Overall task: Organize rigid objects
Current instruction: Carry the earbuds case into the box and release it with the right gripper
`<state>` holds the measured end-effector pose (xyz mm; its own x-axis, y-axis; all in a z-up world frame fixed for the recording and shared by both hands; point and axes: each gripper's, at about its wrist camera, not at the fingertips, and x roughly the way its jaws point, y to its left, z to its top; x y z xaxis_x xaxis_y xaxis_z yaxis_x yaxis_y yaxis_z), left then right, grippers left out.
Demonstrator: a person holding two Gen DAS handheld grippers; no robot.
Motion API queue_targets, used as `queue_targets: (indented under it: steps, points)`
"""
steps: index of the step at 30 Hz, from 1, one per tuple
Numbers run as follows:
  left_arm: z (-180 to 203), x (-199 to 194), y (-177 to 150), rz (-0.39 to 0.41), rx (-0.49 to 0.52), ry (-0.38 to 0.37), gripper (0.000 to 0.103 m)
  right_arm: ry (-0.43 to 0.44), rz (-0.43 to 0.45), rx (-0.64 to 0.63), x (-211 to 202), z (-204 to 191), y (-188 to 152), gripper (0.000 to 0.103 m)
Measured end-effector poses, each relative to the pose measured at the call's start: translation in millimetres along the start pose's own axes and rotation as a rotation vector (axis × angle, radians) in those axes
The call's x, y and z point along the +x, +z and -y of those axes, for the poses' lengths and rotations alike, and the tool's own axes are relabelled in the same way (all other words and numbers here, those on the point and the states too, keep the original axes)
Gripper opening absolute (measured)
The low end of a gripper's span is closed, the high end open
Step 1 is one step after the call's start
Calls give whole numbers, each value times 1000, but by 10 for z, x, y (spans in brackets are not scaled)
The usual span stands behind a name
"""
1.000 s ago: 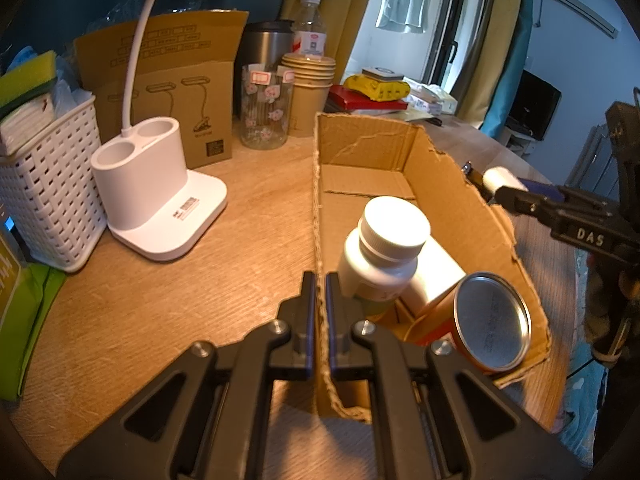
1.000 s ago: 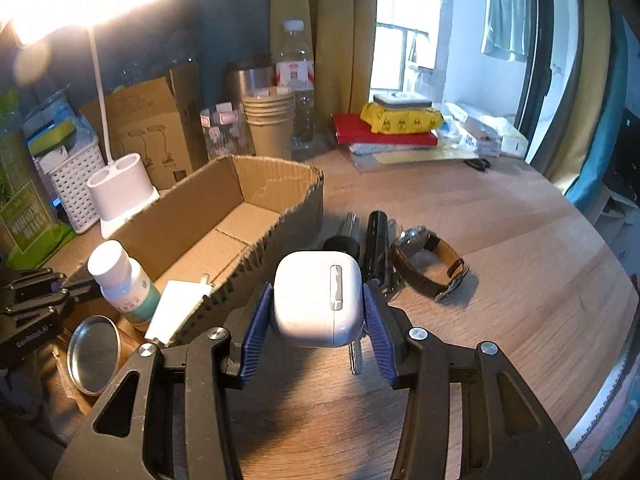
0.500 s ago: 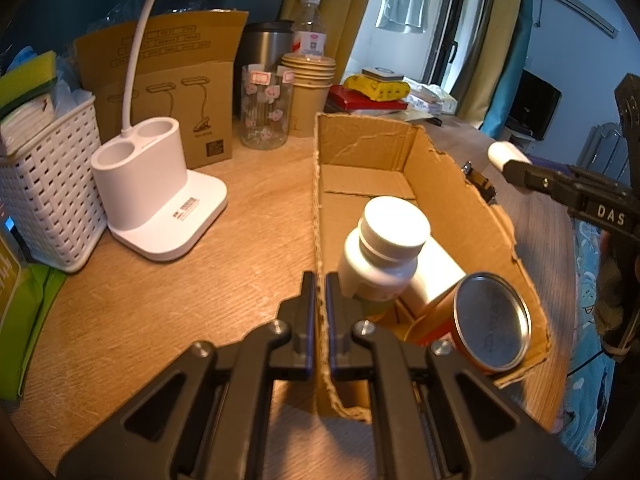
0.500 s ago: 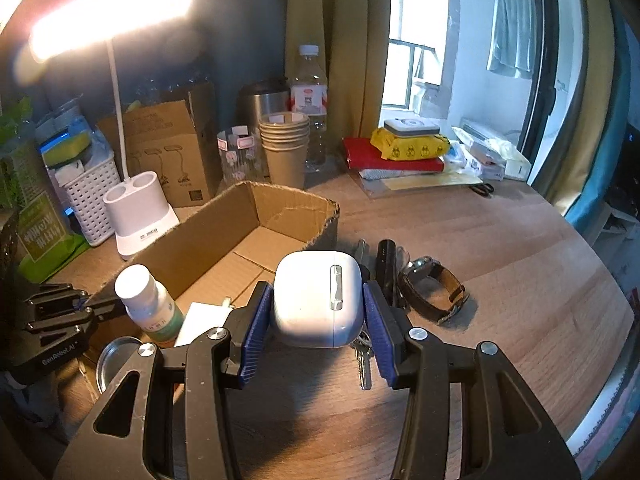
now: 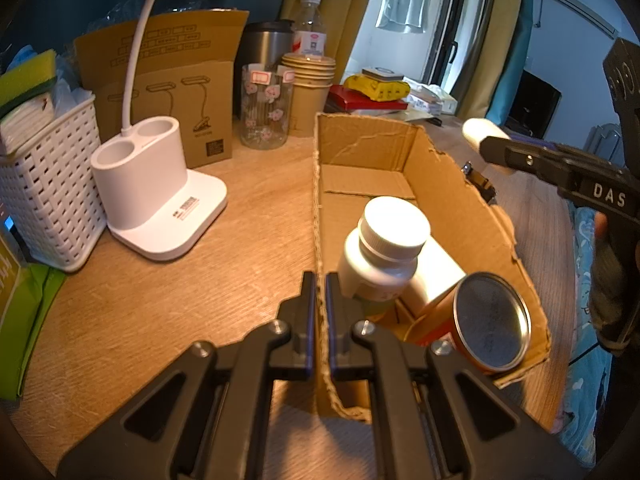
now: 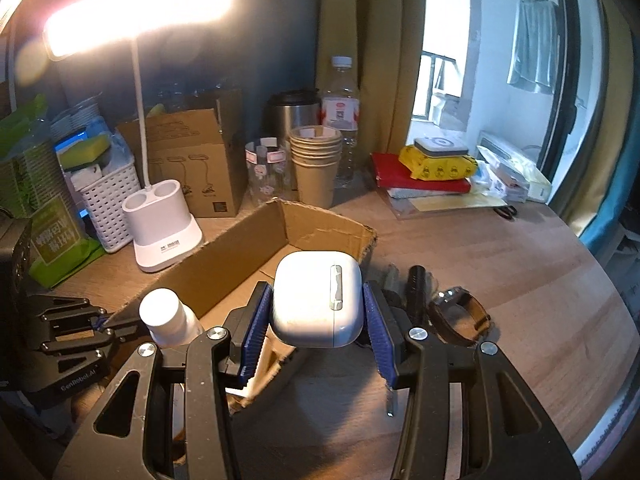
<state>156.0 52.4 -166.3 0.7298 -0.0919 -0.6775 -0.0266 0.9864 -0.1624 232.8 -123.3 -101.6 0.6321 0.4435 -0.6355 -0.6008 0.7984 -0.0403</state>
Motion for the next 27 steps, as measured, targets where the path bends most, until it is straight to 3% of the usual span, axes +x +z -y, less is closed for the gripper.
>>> queue_targets:
  steps: [15, 23, 27]
  points:
    - [2, -1, -4, 0, -2, 1, 4, 95, -32, -41, 300, -276, 105, 49]
    - [1, -1, -4, 0, -2, 1, 4, 107, -162, 15, 566, -263, 120, 49]
    - [1, 0, -3, 1, -1, 1, 4, 157, -211, 73, 661, -227, 129, 49]
